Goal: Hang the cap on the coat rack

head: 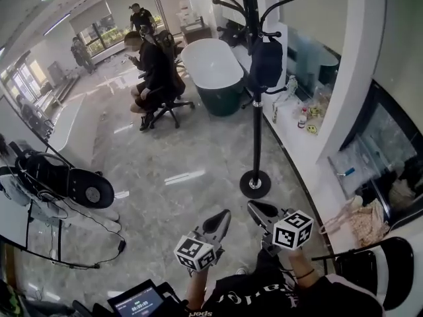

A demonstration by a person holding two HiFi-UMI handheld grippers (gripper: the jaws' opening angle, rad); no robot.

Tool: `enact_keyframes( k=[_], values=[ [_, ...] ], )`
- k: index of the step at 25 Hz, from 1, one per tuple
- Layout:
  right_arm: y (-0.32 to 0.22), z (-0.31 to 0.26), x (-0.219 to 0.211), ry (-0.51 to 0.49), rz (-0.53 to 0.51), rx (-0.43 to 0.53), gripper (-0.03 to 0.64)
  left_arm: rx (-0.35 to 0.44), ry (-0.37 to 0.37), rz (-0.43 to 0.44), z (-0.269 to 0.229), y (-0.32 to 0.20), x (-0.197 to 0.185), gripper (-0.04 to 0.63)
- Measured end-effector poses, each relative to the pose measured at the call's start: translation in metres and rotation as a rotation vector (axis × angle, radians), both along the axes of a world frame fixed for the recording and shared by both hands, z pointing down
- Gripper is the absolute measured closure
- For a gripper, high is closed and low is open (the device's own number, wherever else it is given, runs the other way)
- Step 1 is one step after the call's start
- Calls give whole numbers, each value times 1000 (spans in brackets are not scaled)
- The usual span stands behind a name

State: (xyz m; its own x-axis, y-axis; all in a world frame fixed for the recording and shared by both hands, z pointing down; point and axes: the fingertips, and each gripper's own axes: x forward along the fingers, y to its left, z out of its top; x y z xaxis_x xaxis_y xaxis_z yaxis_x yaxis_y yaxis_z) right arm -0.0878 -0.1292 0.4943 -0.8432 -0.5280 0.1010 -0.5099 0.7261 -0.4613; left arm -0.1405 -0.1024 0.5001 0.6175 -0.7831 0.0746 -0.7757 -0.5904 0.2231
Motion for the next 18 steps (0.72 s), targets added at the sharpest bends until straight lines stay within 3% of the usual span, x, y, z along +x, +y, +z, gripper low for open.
enact_keyframes(
  k=[4, 12, 18],
  values=[
    [41, 3, -10, 15, 41, 10, 601, -3, 22, 39, 7, 29, -9, 591],
    [86, 2, 5, 57, 155, 6, 601, 8, 65, 149, 7, 69, 10, 591],
    [101, -1, 7, 85, 158, 5, 601, 15, 72, 126, 5, 79, 6, 591]
  ],
)
